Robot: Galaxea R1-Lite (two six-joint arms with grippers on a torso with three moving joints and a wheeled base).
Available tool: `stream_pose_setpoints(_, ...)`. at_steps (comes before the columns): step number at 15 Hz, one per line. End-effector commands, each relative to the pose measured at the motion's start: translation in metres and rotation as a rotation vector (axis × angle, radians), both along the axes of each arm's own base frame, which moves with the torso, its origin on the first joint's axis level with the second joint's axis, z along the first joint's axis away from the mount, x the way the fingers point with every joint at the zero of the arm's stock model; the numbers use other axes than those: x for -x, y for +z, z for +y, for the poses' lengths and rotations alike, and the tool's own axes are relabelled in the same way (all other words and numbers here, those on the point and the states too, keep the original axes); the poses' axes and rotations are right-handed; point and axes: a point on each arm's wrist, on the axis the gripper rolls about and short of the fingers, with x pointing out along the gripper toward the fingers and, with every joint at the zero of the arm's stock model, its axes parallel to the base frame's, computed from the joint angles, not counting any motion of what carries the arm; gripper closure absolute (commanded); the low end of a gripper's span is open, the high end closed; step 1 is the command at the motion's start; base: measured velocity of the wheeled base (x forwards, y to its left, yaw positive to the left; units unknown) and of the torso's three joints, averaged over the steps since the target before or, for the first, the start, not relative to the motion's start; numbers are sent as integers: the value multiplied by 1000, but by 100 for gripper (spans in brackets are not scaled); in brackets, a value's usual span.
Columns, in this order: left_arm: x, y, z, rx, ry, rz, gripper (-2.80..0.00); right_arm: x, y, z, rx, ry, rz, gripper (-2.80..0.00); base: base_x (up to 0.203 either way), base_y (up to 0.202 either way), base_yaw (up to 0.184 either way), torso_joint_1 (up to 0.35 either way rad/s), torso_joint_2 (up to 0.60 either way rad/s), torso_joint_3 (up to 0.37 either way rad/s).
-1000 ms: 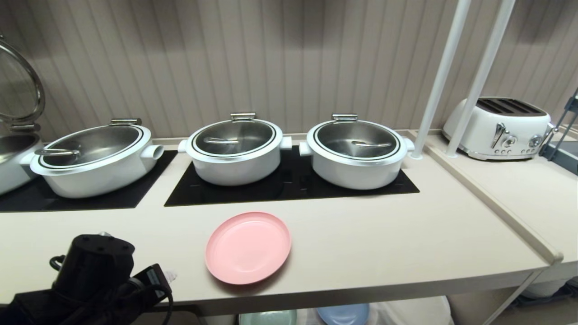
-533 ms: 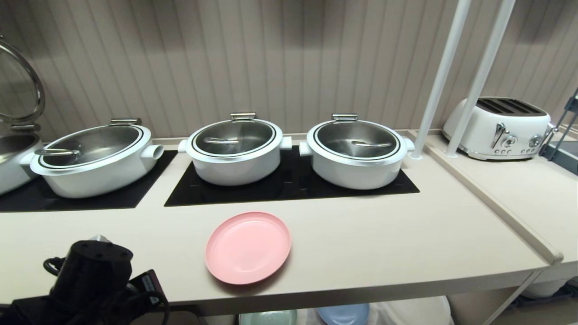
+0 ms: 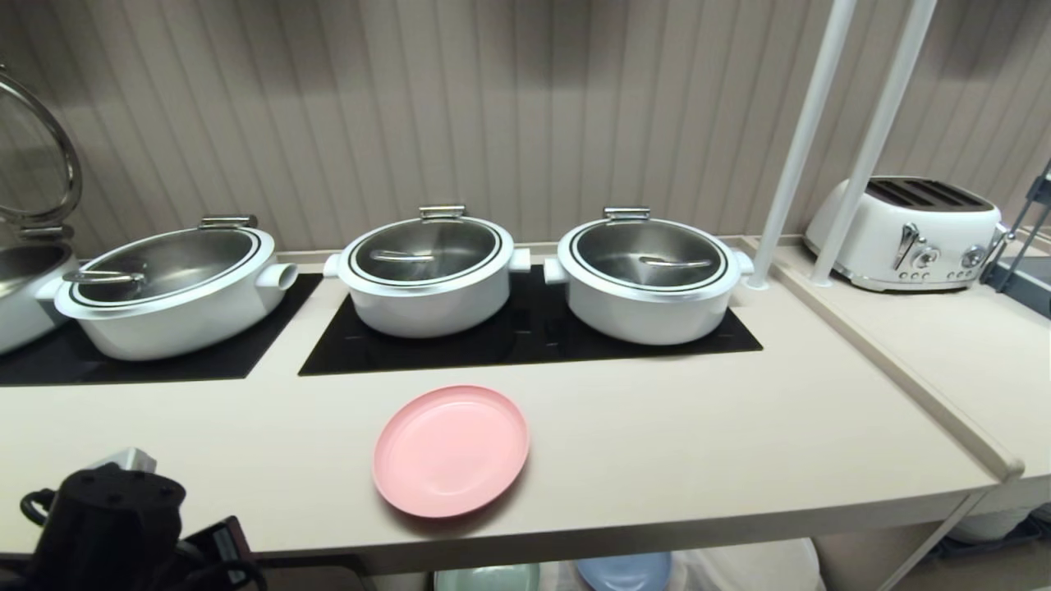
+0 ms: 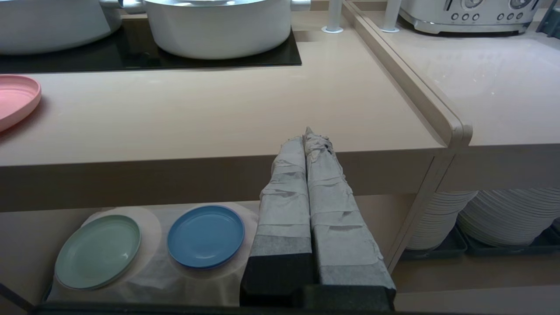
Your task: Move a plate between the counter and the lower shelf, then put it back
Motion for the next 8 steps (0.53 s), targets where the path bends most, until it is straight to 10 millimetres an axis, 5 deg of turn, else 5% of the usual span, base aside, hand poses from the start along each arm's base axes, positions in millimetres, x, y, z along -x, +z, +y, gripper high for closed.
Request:
stream_pose_setpoints(1,11,1,9,-30,-9,-22,0,0,0,0,0,1,0,0,0,0,0,0,0,0)
stream_pose_setpoints(8,54,15,43,-191,-178,-221,0,0,0,0,0,1,1,0,0,0,0,0,0,0)
